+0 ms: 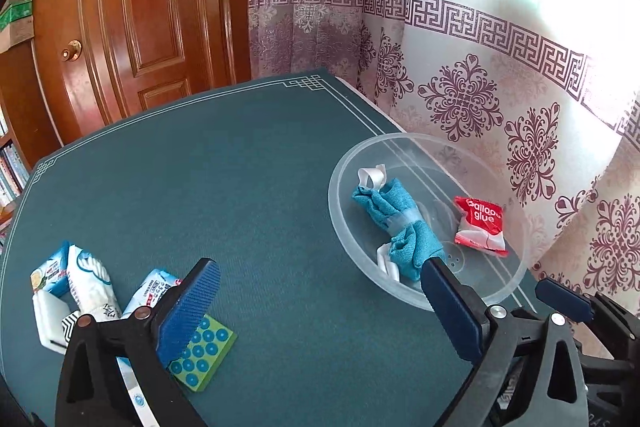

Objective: Organize objects
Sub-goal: 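Move both grippers back over the remaining pile of items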

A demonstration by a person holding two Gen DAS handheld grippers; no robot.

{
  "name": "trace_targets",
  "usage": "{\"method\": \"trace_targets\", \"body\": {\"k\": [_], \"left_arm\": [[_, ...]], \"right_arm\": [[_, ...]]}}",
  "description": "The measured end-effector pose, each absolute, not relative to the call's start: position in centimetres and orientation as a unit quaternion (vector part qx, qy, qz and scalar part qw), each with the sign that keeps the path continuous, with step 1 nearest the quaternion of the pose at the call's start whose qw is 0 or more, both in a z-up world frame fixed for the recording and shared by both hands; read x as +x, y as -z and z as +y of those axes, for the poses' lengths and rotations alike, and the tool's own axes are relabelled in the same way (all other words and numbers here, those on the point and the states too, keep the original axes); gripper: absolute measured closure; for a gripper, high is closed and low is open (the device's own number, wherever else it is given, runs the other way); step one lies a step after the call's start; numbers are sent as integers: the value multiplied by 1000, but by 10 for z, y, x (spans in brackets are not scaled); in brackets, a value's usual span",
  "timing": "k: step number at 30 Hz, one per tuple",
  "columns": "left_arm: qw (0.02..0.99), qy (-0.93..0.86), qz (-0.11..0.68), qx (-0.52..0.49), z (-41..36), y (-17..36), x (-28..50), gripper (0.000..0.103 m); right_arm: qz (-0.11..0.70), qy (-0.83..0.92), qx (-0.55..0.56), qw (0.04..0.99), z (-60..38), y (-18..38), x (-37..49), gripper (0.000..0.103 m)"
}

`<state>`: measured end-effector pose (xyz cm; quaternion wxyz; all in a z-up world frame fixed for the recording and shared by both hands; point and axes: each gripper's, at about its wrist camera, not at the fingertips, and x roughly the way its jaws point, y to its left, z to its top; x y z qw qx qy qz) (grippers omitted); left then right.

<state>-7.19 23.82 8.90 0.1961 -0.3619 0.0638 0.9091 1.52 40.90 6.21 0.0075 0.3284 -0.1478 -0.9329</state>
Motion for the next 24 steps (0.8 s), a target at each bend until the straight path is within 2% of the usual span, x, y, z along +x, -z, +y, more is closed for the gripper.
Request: {"method": "trace_targets", "body": {"k": [3, 24], "left_arm": [[190, -910, 63, -362, 226, -88, -67, 1], [93, -921, 14, -378, 112, -74, -58, 1]], "right_arm": [[-144, 932, 331, 17, 399, -61, 17, 37], [-123, 924, 355, 67, 336, -51, 22, 37]]}}
